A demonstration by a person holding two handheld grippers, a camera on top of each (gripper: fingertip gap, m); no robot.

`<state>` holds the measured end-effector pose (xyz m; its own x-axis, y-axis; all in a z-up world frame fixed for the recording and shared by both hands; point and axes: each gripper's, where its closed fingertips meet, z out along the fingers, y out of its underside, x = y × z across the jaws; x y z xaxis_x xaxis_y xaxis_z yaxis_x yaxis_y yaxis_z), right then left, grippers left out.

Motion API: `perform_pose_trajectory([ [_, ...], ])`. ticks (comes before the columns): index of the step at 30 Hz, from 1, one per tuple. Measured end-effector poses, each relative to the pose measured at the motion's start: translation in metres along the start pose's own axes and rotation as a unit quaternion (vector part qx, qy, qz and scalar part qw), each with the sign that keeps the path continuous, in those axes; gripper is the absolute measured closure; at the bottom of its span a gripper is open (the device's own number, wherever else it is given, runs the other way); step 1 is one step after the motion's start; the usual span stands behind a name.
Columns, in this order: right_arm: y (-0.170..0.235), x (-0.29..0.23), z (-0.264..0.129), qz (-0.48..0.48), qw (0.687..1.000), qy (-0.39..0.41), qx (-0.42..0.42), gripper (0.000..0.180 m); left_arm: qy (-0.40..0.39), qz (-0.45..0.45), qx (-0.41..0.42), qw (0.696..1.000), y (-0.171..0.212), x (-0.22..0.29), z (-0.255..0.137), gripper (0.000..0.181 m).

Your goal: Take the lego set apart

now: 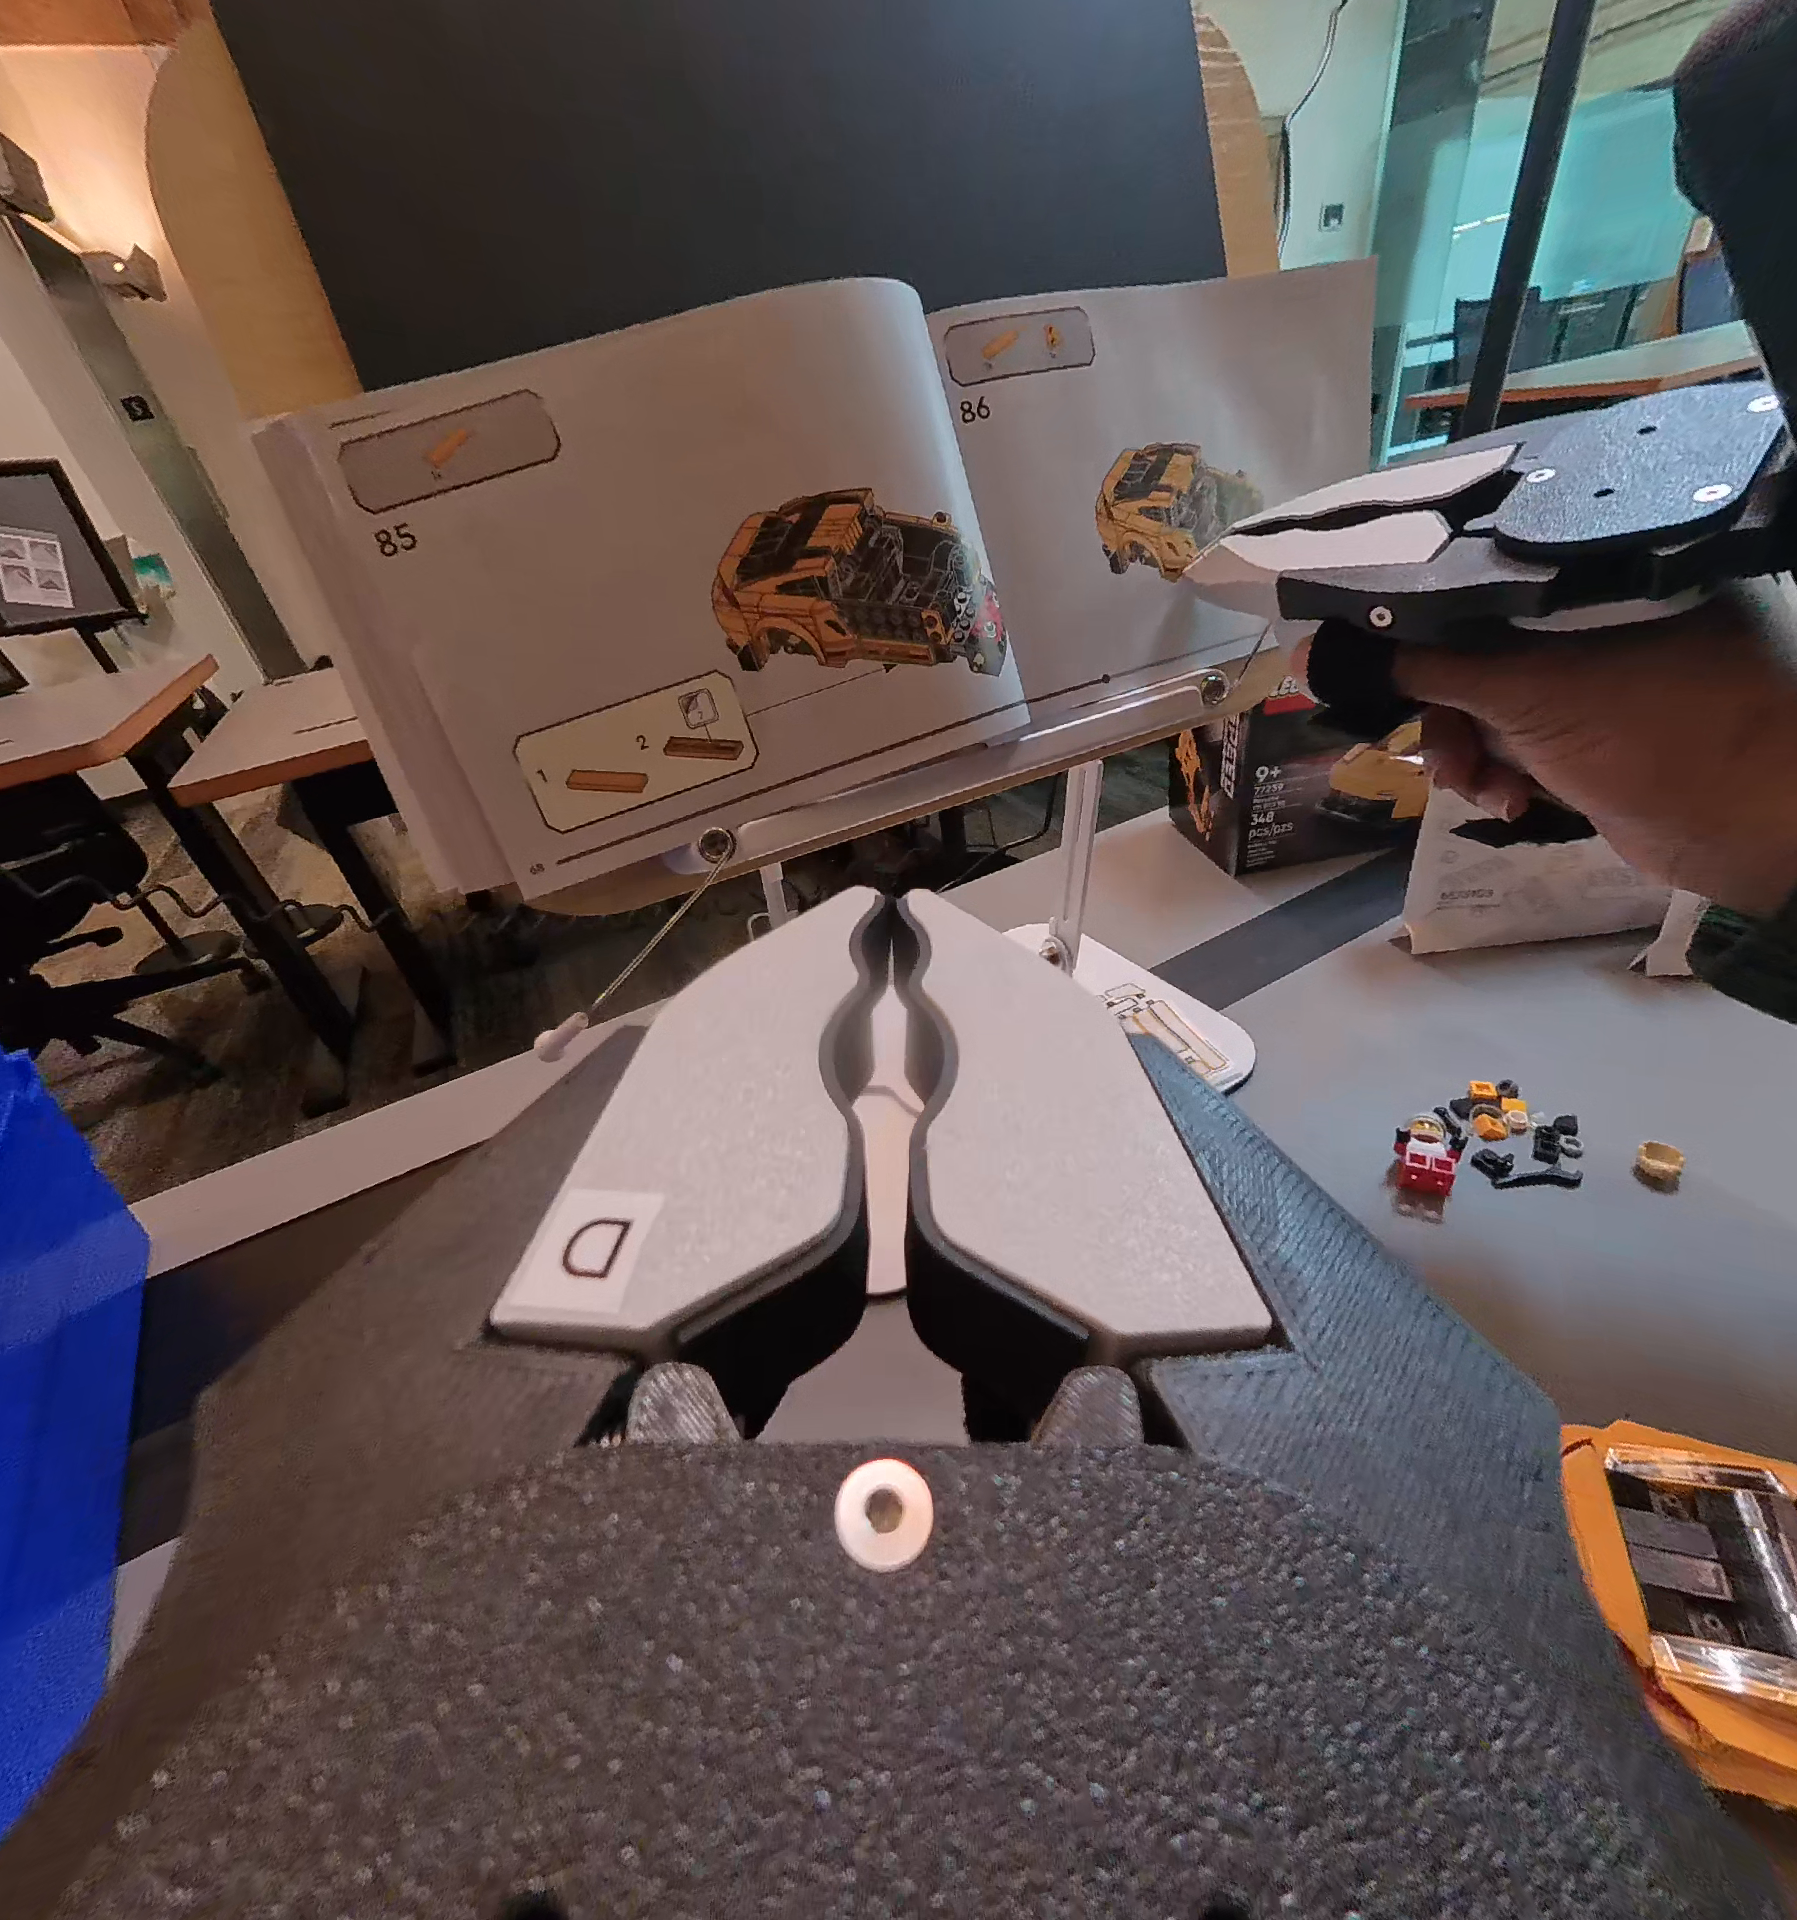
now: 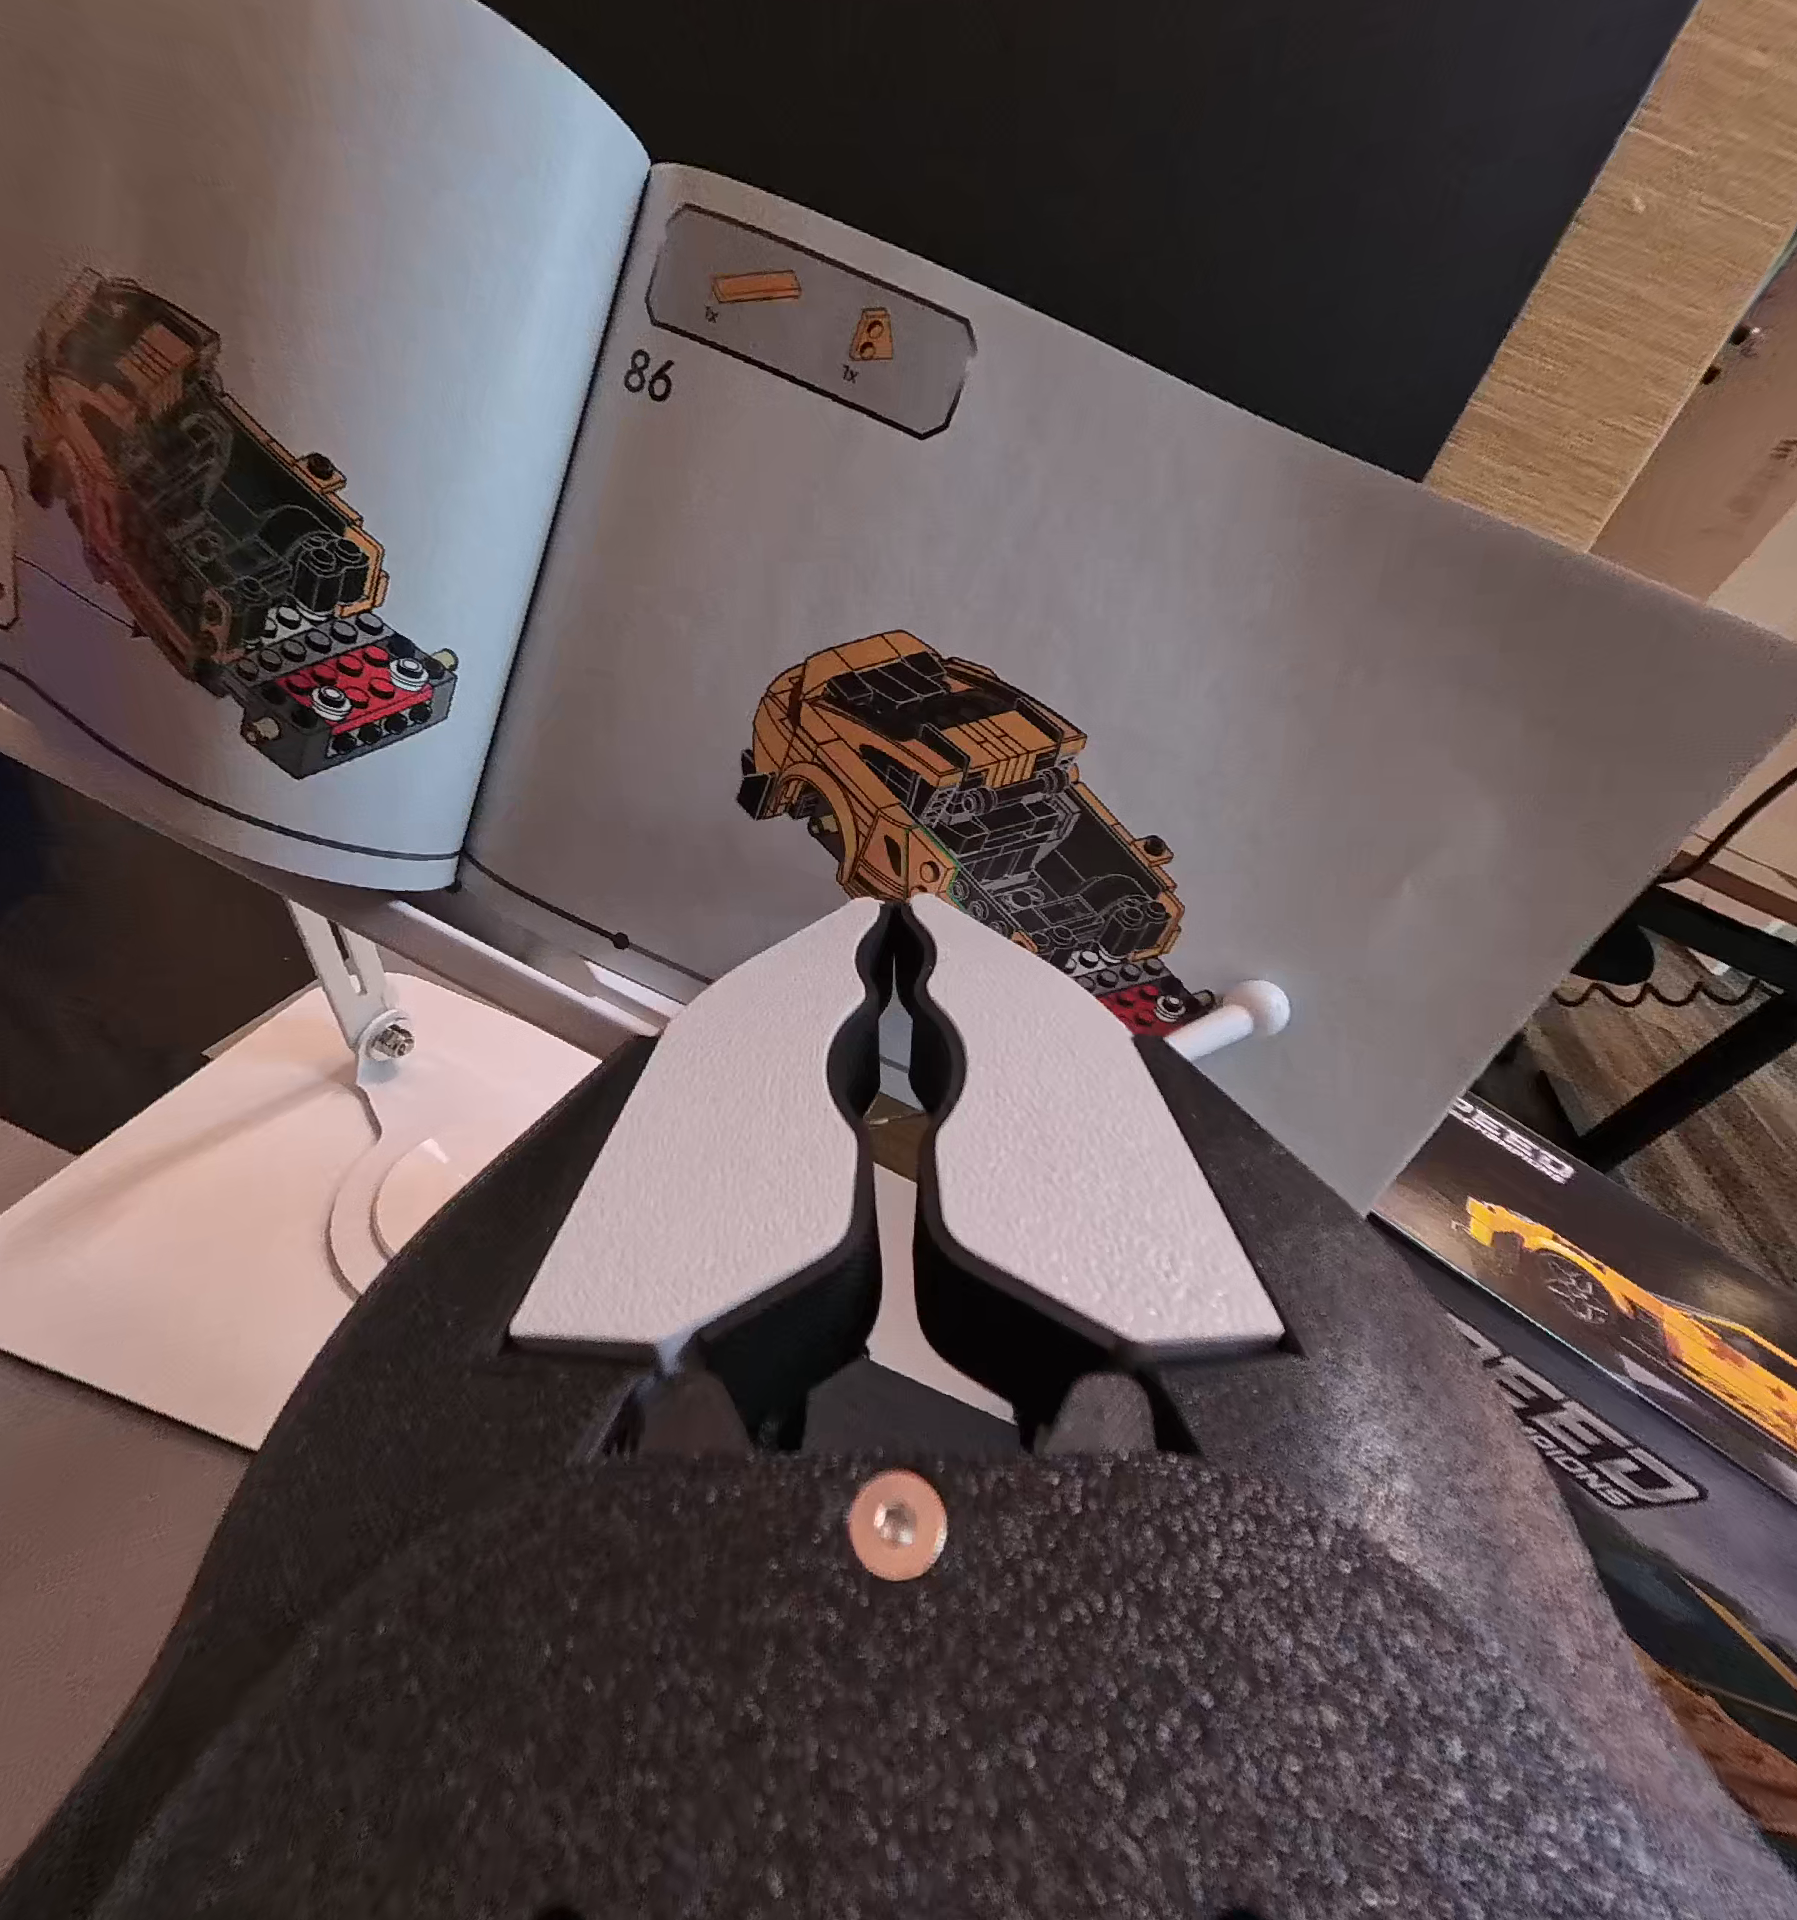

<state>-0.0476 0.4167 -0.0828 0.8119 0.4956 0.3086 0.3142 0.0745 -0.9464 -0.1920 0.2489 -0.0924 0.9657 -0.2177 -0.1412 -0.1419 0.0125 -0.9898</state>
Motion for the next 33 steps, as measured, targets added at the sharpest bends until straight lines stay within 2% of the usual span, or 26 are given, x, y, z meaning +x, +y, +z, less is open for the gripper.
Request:
perform_pose_trajectory([
  [10,-0.015,0.0,0.004,-0.002,1.0,0.001,0.012,0.18,-0.003,0.017,-0.002,1.0,0.001,-0.001,0.0,0.181],
  [16,-0.019,-0.008,-0.012,0.003,0.999,-0.017,0.027,0.18,-0.003,0.015,-0.005,1.0,0.005,-0.002,0.002,0.181],
  [23,-0.022,-0.026,-0.052,-0.004,0.997,-0.061,0.051,0.177,0.001,0.019,-0.008,1.0,0.009,0.002,0.005,0.181],
  [29,-0.038,-0.043,-0.105,-0.005,0.991,-0.095,0.097,0.172,-0.001,0.015,-0.001,1.0,0.005,0.002,0.003,0.181],
  [33,-0.033,-0.057,-0.135,-0.025,0.988,-0.125,0.092,0.17,-0.002,0.018,0.006,1.0,0.0,0.003,0.0,0.181],
])
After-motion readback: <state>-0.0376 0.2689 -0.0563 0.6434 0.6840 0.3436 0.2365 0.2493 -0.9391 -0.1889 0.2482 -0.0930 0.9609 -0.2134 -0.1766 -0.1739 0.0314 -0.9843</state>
